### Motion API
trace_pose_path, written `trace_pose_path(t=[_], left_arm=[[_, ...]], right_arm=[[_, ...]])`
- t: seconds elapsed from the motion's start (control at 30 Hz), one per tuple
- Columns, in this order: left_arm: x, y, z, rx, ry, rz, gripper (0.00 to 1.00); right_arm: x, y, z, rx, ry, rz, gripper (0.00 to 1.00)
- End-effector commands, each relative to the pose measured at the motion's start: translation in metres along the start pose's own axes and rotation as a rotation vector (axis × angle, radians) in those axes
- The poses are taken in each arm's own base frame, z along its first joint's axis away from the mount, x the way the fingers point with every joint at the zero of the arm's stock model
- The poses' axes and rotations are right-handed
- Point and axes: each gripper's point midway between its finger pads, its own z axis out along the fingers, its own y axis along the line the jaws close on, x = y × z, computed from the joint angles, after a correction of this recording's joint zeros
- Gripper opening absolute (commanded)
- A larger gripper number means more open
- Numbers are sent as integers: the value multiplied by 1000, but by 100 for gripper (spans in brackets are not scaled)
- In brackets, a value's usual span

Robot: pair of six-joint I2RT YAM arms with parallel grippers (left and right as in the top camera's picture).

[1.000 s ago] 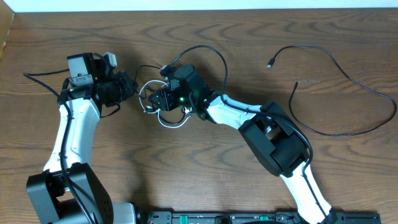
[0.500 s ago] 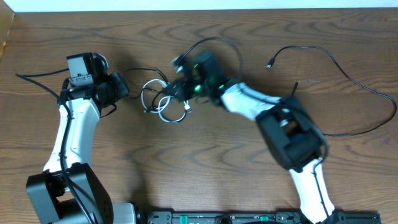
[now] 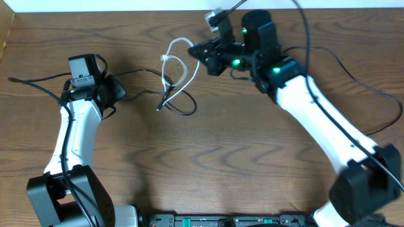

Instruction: Untangle cables

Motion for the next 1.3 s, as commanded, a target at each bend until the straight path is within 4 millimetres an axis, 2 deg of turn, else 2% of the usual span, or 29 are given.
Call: trace_pose_path(t=[0.0,0.33,0.47,0.5,0.63,0.8,0.87,0.9,1.03,1.2,1.27], left_arm=[[-5,7,-4,-42,-27,-31,8],[-7,23,-5,-130,-51,-76,8],[-7,23,-5,-129,-51,-78,8],[-7,23,-5,-129,-51,-78,8],[-7,23,-5,-129,-51,-79,8],[-6,22,-5,-122,-48,-86,8],[-4,18,-4,-100,-37,-86,8],[-3,15,-4,-85,-29,-86,8],[3,1,-3,-7,12,-85,8],[5,-3,-3,19,25,-85,8],[5,-3,-3,18,25,-85,8]], right_arm=[[-39,3,-36,76,-107,-112,1],[-98,19,-127,152,-292,-194,1],[-115,31,-165,174,-362,-236,1],[-121,38,-181,184,-390,-256,1],[-123,39,-199,216,-404,-274,1],[-95,8,-182,249,-291,-155,3],[-81,-6,-169,252,-234,-102,22],[-73,-12,-161,249,-202,-76,26],[-43,-29,-132,217,-91,9,30],[-5,-45,-92,187,38,94,59],[11,-43,-72,139,92,119,70]])
